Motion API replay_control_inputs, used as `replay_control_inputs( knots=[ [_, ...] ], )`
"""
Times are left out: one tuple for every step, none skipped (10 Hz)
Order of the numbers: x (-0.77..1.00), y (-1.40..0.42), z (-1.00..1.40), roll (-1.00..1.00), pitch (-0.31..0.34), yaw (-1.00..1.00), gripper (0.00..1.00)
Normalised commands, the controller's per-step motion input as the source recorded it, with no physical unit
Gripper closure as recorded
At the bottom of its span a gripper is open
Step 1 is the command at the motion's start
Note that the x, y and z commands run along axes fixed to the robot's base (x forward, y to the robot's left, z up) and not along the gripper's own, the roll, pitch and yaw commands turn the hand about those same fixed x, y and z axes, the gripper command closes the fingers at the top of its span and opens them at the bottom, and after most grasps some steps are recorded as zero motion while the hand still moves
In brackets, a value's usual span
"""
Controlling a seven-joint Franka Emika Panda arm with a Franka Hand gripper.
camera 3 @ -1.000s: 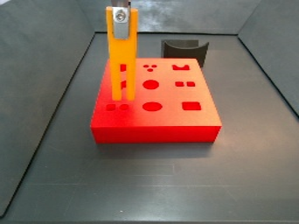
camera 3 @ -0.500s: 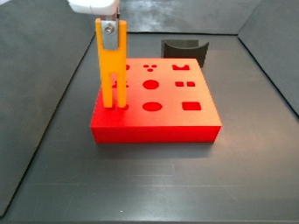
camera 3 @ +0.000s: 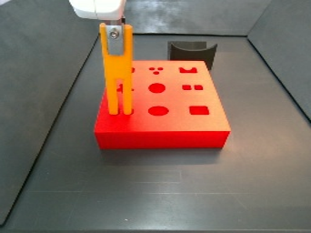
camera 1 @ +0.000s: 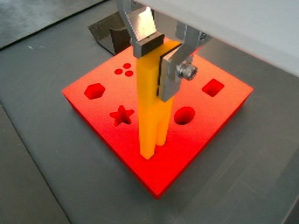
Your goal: Insert the square-circle object.
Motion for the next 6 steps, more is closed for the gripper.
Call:
replay_control_inputs(
  knots=[
    [-0.1, 0.0, -0.14, 0.0, -0.036, 0.0, 1.0],
    [0.0, 0.0, -0.11, 0.0, -0.046, 0.0, 1.0],
    [0.01, 0.0, -0.11, 0.0, -0.059, 0.03, 1.0],
    [0.05, 0.0, -0.11, 0.0, -0.059, 0.03, 1.0],
    [0.12, 0.0, -0.15, 0.0, -0.074, 0.04, 1.0],
    [0.23, 0.0, -0.13, 0.0, -0.087, 0.03, 1.0]
  ],
)
